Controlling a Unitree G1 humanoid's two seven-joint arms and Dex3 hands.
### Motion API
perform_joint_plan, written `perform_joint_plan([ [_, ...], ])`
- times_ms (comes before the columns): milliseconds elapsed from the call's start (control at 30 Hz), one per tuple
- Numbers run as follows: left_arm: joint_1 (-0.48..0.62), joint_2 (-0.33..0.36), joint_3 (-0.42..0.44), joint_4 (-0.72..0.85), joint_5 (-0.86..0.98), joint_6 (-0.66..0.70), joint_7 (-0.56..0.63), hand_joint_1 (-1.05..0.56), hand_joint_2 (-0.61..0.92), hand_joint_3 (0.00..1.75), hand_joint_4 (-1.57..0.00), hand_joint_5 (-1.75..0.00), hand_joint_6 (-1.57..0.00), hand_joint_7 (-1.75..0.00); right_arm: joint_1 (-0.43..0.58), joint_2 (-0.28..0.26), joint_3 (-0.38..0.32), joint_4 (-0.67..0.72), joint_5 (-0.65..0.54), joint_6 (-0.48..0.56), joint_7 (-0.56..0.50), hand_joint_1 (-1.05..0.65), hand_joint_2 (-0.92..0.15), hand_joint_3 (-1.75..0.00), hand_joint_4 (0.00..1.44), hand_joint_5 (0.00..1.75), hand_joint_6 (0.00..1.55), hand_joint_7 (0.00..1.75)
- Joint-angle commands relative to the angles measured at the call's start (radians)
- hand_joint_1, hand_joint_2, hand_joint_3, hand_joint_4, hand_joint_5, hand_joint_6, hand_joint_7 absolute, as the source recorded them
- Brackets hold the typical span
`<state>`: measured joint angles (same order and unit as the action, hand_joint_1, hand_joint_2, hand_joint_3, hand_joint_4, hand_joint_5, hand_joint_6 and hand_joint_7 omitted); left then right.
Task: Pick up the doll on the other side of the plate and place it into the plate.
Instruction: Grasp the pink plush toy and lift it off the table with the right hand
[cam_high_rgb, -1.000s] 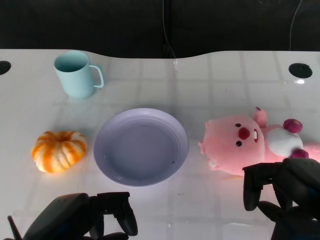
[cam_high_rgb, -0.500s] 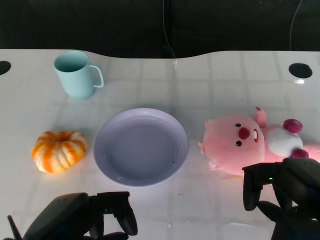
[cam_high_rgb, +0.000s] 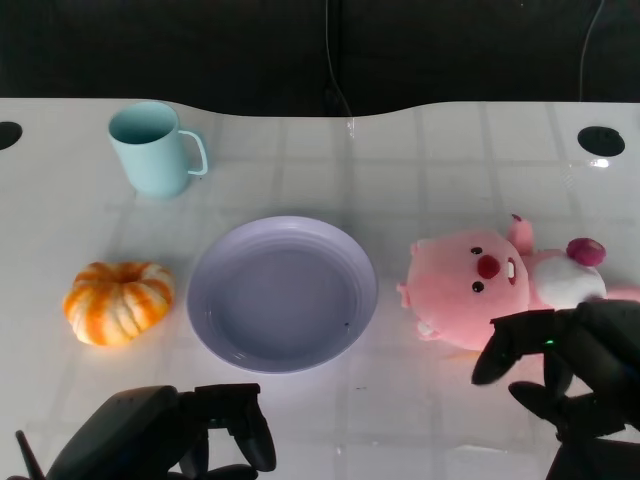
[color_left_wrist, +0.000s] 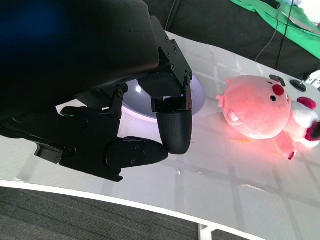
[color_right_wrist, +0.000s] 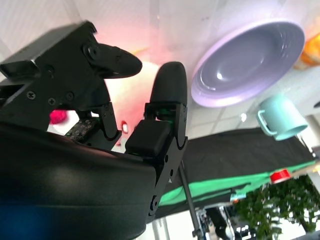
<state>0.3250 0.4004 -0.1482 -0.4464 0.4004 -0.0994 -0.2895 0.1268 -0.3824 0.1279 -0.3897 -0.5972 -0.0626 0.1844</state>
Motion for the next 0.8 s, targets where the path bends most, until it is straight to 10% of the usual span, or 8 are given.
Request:
perform_joint_plan([
  [33, -0.002, 0.014, 0.01, 0.008, 0.001, -0.01, 0.0, -0.23, 0.85, 0.47, -0.67, -1.6, -0.68, -1.22, 0.002, -0.005, -0.029, -0.04, -0.011, 0.009, -0.016, -0.19, -0.69, -0.36, 0.74, 1.1, 0.94, 0.19],
  [233, 0.002, 0.012, 0.007, 0.0, 0.001, -0.003, -0.003, -0.23, 0.85, 0.48, -0.66, -1.59, -0.67, -1.22, 0.0, -0.009, -0.063, -0.087, -0.02, 0.041, -0.005, -0.32, -0.86, -0.07, 0.57, 0.8, 0.75, 0.02],
  [800, 0.013, -0.004, -0.01, -0.015, 0.021, 0.008, 0.003, -0.25, 0.85, 0.49, -0.65, -1.62, -0.67, -1.23, -0.03, -0.039, -0.09, -0.15, -0.185, 0.22, 0.119, -0.71, -0.88, 0.0, 0.0, 0.54, 0.15, 0.0],
])
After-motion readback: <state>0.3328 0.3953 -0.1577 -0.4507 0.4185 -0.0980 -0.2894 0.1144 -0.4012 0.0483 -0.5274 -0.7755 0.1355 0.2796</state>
